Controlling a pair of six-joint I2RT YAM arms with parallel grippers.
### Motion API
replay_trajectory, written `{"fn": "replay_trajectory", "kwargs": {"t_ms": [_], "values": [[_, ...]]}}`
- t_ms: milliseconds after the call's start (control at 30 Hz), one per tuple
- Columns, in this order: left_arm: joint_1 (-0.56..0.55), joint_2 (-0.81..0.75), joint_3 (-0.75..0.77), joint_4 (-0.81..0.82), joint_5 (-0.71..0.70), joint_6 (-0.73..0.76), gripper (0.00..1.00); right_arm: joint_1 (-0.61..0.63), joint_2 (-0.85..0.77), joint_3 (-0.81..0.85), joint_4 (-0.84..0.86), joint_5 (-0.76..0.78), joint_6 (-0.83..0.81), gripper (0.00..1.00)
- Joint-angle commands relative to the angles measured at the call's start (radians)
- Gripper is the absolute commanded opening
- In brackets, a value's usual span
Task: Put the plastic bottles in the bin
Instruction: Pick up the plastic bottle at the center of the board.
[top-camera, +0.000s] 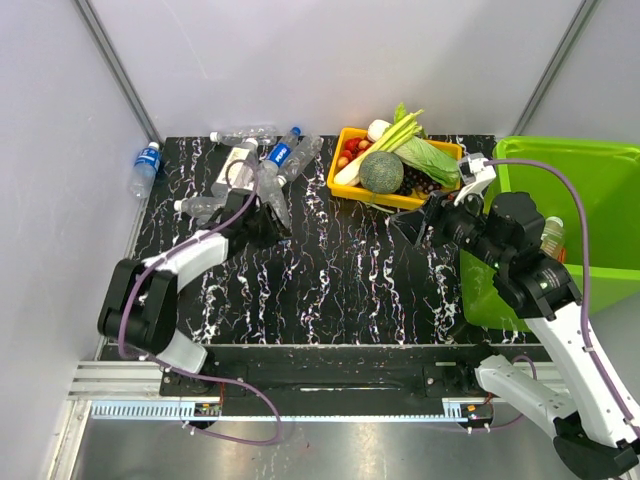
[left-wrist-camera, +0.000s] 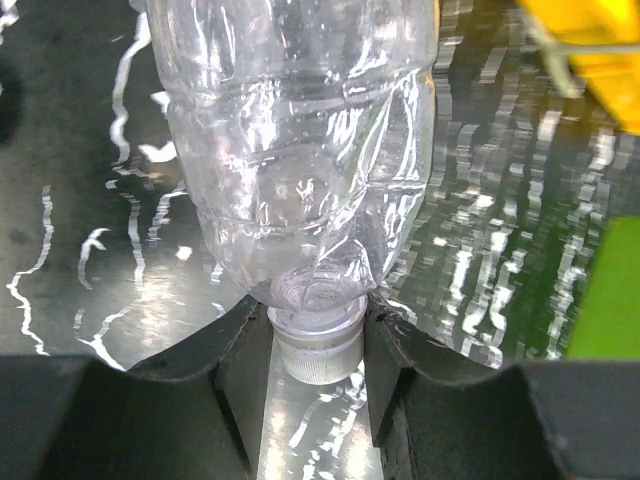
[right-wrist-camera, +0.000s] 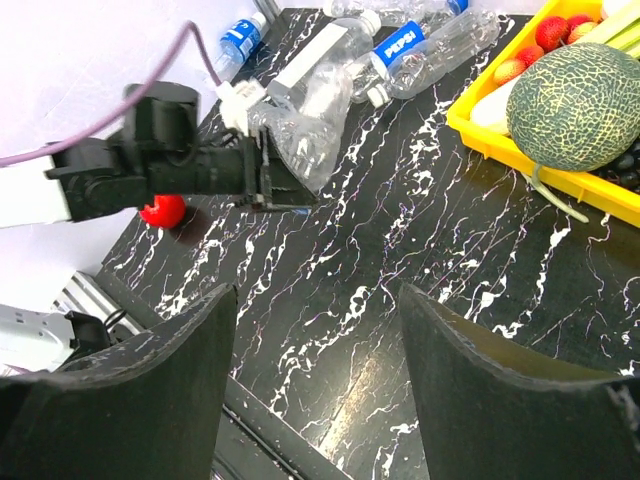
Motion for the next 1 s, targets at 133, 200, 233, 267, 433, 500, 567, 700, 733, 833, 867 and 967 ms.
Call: {"fn": "replay_trajectory", "kwargs": {"t_ms": [133, 200, 233, 267, 433, 500, 567, 700, 733, 833, 867, 967], "values": [[-0.021, -0.268, 0.018, 0.004, 0.172, 0.08, 0.0, 0.01, -0.025, -0.033, 0.029, -0.029, 0.02, 0.75], [-0.021, -0.295, 0.052, -0.076, 0.191, 0.138, 0.0, 0.01, -0.017, -0.054, 0.097, -0.087, 0.037, 0.77], [-0.021, -0.314, 0.067, -0.115, 0.188, 0.175, 0.0, 0.01, -0.014, -0.068, 0.119, -0.118, 0.042, 0.79], [-0.021, -0.329, 0.081, -0.157, 0.185, 0.207, 0.0, 0.01, -0.01, -0.079, 0.156, -0.15, 0.052, 0.8], [-0.021, -0.436, 0.106, -0.297, 0.174, 0.334, 0.01, 0.011, -0.029, -0.18, 0.42, -0.258, 0.134, 0.84], [-0.021, -0.475, 0.104, -0.34, 0.142, 0.37, 0.02, 0.011, -0.019, -0.212, 0.492, -0.247, 0.167, 0.84], [-0.019, -0.501, 0.107, -0.383, 0.14, 0.399, 0.02, 0.013, 0.016, -0.223, 0.559, -0.245, 0.204, 0.84], [-0.024, -0.57, 0.1, -0.458, 0.172, 0.471, 0.02, 0.029, 0.147, -0.168, 0.593, -0.264, 0.258, 0.86], [-0.025, -0.593, 0.095, -0.47, 0.174, 0.489, 0.02, 0.04, 0.164, -0.157, 0.598, -0.258, 0.27, 0.86], [-0.025, -0.666, 0.064, -0.495, 0.178, 0.542, 0.03, 0.089, 0.223, -0.156, 0.677, -0.238, 0.299, 0.89], [-0.025, -0.693, 0.046, -0.493, 0.175, 0.546, 0.03, 0.106, 0.239, -0.15, 0.693, -0.227, 0.303, 0.89], [-0.031, -0.792, -0.046, -0.434, 0.198, 0.517, 0.06, 0.164, 0.32, -0.099, 0.661, -0.201, 0.281, 0.89]]}}
